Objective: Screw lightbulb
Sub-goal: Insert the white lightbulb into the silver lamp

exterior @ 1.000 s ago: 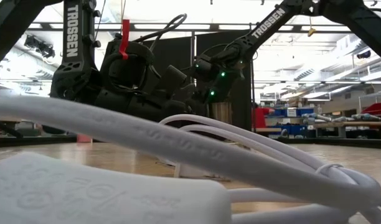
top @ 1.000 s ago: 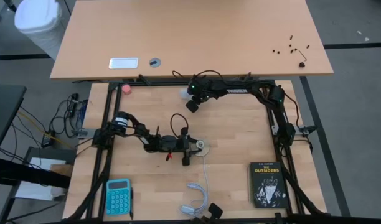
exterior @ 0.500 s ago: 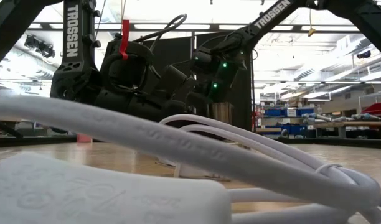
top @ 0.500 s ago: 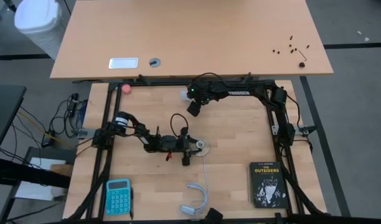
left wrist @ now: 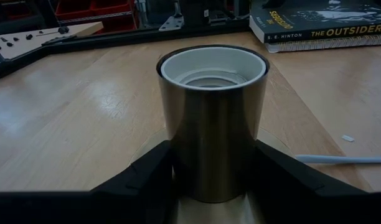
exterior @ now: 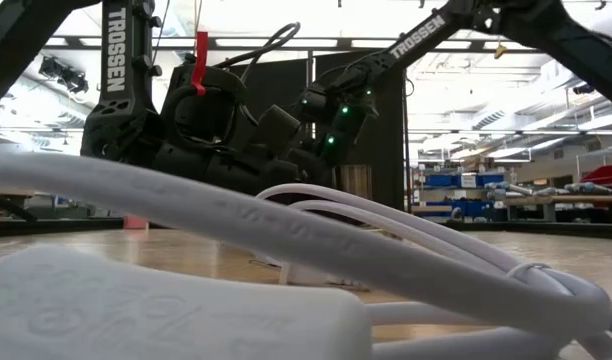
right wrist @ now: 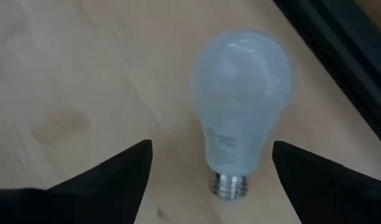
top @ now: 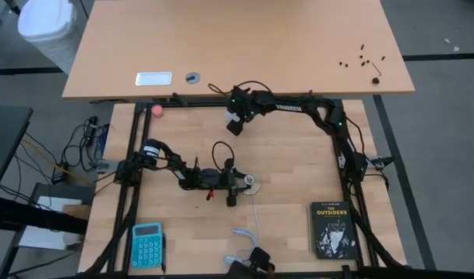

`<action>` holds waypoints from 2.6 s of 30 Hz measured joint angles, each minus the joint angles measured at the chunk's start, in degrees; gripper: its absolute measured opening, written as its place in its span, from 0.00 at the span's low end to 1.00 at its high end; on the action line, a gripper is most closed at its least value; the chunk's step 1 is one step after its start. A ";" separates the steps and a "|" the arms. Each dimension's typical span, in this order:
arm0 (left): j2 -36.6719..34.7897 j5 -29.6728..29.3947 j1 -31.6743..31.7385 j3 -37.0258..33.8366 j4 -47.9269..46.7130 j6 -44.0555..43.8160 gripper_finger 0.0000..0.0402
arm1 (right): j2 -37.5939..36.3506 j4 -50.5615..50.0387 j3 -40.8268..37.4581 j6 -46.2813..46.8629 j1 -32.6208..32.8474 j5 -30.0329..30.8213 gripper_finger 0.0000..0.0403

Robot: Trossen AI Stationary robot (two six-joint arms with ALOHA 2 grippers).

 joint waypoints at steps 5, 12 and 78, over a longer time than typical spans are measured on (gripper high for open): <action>0.00 0.00 0.00 0.00 0.00 0.01 0.52 | 4.21 -3.24 4.40 -0.26 -0.11 0.26 0.78; 0.00 0.00 0.00 0.00 0.00 0.09 0.52 | 6.80 -4.78 7.23 0.06 -0.13 0.86 0.65; 0.04 0.17 -0.46 0.00 -0.28 -4.71 0.52 | -39.20 25.60 -49.75 36.68 39.09 31.65 0.33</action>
